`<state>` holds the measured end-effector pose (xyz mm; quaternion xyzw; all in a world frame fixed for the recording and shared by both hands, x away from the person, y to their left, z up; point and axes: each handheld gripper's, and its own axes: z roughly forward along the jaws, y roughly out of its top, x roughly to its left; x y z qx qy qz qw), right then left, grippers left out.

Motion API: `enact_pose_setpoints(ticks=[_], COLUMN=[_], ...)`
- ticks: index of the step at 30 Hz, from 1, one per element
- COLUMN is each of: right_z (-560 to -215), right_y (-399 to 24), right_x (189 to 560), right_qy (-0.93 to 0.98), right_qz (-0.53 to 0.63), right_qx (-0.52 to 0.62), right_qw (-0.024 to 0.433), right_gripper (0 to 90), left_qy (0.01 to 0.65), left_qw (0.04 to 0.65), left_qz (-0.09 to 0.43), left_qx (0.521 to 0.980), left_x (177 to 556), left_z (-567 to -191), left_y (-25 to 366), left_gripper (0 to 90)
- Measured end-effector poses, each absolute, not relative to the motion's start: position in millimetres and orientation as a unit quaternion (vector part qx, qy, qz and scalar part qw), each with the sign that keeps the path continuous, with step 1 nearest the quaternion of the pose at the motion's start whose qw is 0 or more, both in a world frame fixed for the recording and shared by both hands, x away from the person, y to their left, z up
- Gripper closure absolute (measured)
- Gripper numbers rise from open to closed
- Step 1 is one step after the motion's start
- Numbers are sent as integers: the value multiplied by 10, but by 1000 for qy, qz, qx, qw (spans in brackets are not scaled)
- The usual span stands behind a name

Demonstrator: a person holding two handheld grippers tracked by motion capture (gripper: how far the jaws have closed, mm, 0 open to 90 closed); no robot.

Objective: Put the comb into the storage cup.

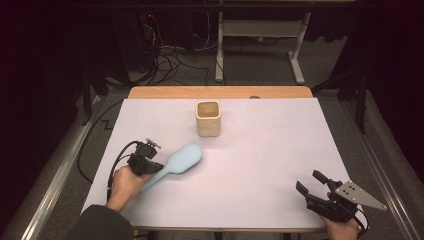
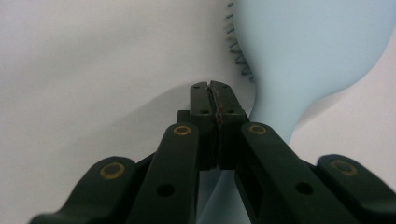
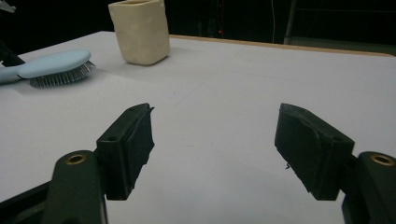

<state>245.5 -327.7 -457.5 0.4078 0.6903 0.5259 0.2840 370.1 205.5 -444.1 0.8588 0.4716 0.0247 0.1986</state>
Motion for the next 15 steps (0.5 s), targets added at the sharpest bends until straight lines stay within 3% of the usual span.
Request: enact_pose_setpoints(ticks=[15], right_z=[-4575], right_y=[-3275], right_x=[2455], right_qy=[690], right_qz=[525], right_qx=[408], right_qw=[284], right_gripper=[283], left_qy=[466], left_qw=[210], left_qz=[16], left_qx=[860], left_x=[3573], left_z=[-4453], left_y=[2026], left_gripper=[883])
